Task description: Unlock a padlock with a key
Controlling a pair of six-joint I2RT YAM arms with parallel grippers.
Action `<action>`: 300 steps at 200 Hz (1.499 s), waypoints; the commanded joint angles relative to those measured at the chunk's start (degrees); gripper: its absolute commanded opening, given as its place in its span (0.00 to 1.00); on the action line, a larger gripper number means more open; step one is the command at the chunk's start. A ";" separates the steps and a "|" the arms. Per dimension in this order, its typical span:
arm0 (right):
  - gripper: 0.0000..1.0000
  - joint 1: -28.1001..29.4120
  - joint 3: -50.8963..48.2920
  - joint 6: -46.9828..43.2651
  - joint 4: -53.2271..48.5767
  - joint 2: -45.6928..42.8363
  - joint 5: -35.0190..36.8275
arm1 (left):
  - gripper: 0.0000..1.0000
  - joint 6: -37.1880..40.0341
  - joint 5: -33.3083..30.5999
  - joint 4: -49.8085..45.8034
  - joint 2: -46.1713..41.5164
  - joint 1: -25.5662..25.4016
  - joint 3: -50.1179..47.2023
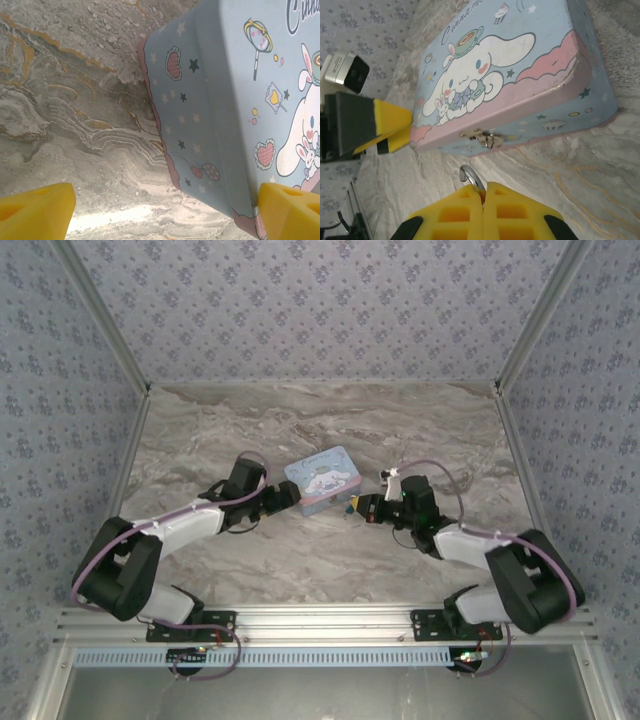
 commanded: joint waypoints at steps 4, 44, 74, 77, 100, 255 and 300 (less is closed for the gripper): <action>0.03 -0.09 2.05 -6.15 -16.12 -6.68 2.10 | 0.93 2.32 -1.84 -4.76 2.19 1.62 2.12; 0.03 0.98 4.31 -8.95 -30.14 -13.60 2.13 | 0.93 4.18 -0.83 -4.94 4.55 3.62 4.51; 0.03 3.20 7.46 -10.81 -41.28 -15.79 4.07 | 0.93 5.63 0.06 -5.20 6.83 5.34 6.91; 0.03 3.36 7.82 -10.92 -42.38 -15.84 4.22 | 0.93 5.74 0.06 -5.24 7.08 5.45 7.16; 0.03 5.35 10.31 -11.70 -48.94 -15.99 5.03 | 0.93 6.30 0.14 -4.73 8.57 6.53 8.70; 0.02 11.61 19.86 -13.81 -55.11 3.37 6.29 | 0.99 11.29 -9.44 -11.82 -27.26 7.43 -0.80; 0.02 11.58 21.83 -14.57 -52.83 10.13 6.24 | 0.99 11.30 -13.34 -19.68 -37.07 7.59 -3.37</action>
